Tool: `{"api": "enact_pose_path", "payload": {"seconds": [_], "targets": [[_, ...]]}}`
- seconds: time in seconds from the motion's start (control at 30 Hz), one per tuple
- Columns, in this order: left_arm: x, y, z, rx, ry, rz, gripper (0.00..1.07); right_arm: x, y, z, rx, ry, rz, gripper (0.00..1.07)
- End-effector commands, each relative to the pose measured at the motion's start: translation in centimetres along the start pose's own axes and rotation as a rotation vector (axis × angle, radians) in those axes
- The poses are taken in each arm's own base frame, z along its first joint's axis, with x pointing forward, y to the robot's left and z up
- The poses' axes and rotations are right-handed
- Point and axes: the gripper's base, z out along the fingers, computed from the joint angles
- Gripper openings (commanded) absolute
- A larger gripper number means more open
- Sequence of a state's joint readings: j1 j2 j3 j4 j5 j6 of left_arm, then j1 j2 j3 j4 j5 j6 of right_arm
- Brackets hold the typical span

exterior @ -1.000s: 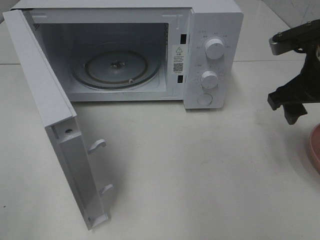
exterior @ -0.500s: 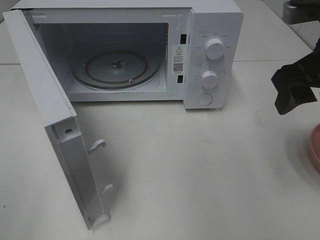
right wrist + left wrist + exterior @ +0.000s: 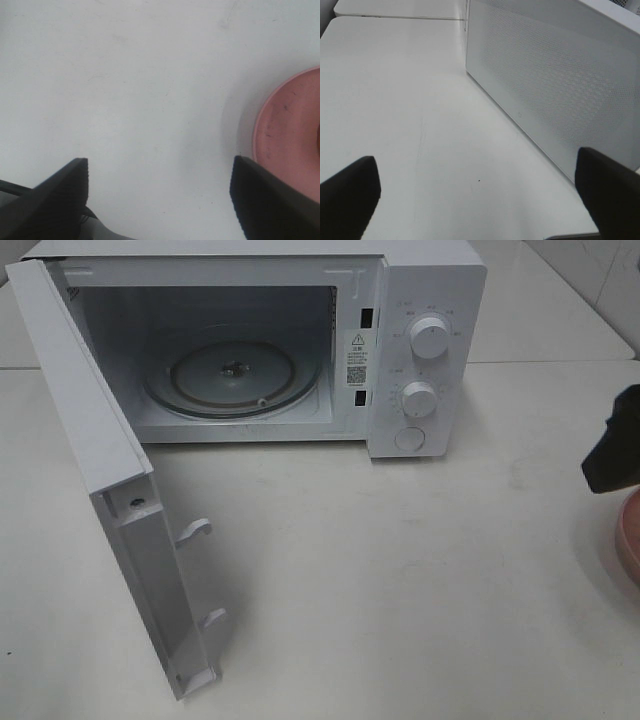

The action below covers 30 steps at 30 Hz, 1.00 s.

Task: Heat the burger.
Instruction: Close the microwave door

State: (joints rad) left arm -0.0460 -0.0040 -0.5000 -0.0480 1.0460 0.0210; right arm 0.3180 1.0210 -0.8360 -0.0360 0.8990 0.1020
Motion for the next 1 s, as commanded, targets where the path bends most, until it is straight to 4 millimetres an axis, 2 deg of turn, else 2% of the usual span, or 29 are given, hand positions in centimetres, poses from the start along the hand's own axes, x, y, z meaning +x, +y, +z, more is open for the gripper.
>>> {"api": "enact_pose_path", "payload": {"seconds": [0.03, 0.07, 0.13, 0.17, 0.23, 0.3, 0.33, 0.4, 0.43, 0.6, 0.73, 0.83, 0.9, 1.0], "targets": [[0.1, -0.1, -0.2, 0.003, -0.026, -0.004, 0.98, 1.1, -0.1, -0.9, -0.007, -0.039, -0.012, 0.76], [0.1, -0.1, -0.2, 0.003, -0.026, -0.004, 0.98, 2.3, -0.2, -1.6, -0.008, -0.062, -0.011, 0.76], [0.1, -0.1, -0.2, 0.003, -0.026, -0.004, 0.98, 2.8, -0.2, -1.8, -0.008, -0.07, -0.011, 0.76], [0.1, -0.1, -0.2, 0.003, -0.026, -0.004, 0.98, 4.0, -0.4, -2.3, -0.004, -0.086, -0.014, 0.76], [0.1, -0.1, -0.2, 0.003, -0.026, -0.004, 0.98, 4.6, -0.5, -2.6, -0.002, -0.096, -0.016, 0.76], [0.1, -0.1, -0.2, 0.003, -0.026, -0.004, 0.98, 6.4, -0.7, -3.6, 0.001, -0.143, -0.018, 0.76], [0.1, -0.1, -0.2, 0.003, -0.026, -0.004, 0.98, 6.4, -0.7, -3.6, 0.001, -0.143, -0.018, 0.76], [0.1, -0.1, -0.2, 0.003, -0.026, -0.004, 0.98, 8.6, -0.9, -4.3, 0.0, -0.197, -0.012, 0.76], [0.1, -0.1, -0.2, 0.003, -0.026, -0.004, 0.98, 8.6, -0.9, -4.3, 0.0, -0.197, -0.012, 0.76], [0.1, -0.1, -0.2, 0.003, -0.026, -0.004, 0.98, 11.5, -1.2, -5.1, -0.003, -0.275, 0.014, 0.76], [0.1, -0.1, -0.2, 0.003, -0.026, -0.004, 0.98, 12.1, -1.4, -5.7, 0.008, -0.299, 0.042, 0.76], [0.1, -0.1, -0.2, 0.003, -0.026, -0.004, 0.98, 13.2, -1.7, -6.4, 0.043, -0.338, 0.085, 0.76], [0.1, -0.1, -0.2, 0.003, -0.026, -0.004, 0.98, 14.6, -1.8, -7.1, 0.066, -0.396, 0.121, 0.76], [0.1, -0.1, -0.2, 0.003, -0.026, -0.004, 0.98, 15.6, -1.8, -7.3, 0.079, -0.425, 0.129, 0.76]]}}
